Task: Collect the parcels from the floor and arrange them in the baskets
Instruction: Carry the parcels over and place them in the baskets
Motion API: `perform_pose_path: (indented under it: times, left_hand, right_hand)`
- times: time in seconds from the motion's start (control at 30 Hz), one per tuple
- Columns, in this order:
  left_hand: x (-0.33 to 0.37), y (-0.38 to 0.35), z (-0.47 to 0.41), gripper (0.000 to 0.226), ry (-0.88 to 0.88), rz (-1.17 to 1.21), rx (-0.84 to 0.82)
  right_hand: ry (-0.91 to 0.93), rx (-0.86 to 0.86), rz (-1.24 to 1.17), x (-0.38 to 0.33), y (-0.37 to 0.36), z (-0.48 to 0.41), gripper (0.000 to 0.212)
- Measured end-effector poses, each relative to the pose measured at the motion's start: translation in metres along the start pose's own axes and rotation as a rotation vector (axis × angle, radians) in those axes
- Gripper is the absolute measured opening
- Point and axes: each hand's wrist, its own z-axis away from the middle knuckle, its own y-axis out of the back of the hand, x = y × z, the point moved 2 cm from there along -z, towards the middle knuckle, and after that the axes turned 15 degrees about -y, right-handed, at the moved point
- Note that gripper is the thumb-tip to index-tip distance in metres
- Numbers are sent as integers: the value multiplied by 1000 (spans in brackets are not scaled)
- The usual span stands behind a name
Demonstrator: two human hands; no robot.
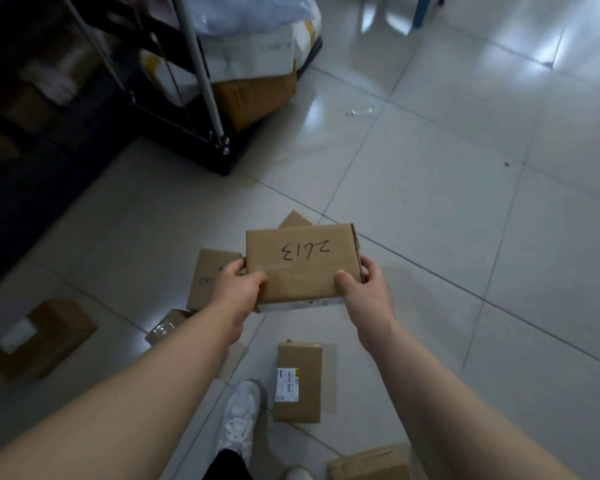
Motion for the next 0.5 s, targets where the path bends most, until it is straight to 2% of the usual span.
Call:
perform_pose_path:
  times: [0.13,0.27,0.37,0.5]
  left_hand:
    - [82,64,84,41,-88,22,118]
    - [147,134,178,48,-141,117,235]
    - [182,188,250,52,-192,186,371]
    - [202,262,340,48,-232,292,538]
  right_hand:
    - [113,-71,58,-55,11,106,48]
    - [228,-147,119,-101,13,226,55]
    - [315,-190,177,-125,5,308,60]
    - [448,-294,270,-142,-15,420,52]
